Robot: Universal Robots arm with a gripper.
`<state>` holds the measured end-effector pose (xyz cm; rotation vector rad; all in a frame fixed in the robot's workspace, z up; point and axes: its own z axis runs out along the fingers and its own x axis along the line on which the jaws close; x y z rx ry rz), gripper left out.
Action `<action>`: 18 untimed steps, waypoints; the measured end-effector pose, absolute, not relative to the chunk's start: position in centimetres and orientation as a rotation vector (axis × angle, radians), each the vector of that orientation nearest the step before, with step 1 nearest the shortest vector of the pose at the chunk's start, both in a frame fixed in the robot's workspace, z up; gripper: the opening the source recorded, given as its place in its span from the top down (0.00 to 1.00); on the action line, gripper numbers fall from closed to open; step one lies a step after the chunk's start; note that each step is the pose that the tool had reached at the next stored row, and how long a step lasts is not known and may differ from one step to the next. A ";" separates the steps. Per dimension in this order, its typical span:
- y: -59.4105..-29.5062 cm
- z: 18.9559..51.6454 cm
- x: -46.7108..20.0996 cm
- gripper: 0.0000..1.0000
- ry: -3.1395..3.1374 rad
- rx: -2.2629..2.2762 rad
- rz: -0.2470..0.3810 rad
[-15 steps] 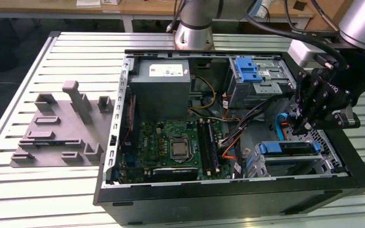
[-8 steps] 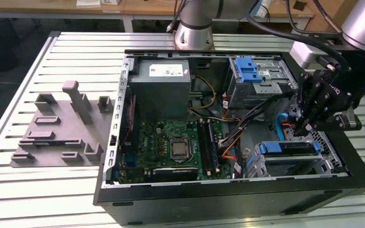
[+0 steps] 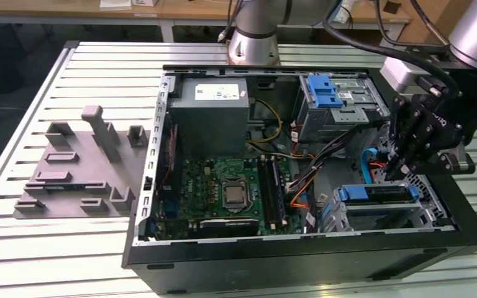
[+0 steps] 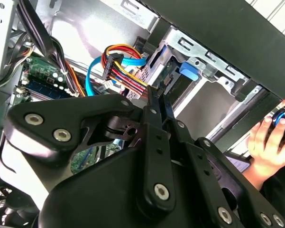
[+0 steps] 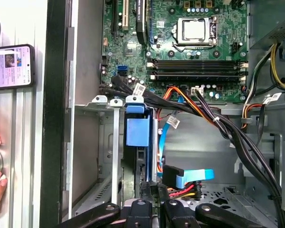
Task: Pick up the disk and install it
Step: 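Insert the first disk wire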
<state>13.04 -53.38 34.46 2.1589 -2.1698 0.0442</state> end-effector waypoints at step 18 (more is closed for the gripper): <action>-53.9 34.0 13.1 0.84 -2.168 2.155 0.038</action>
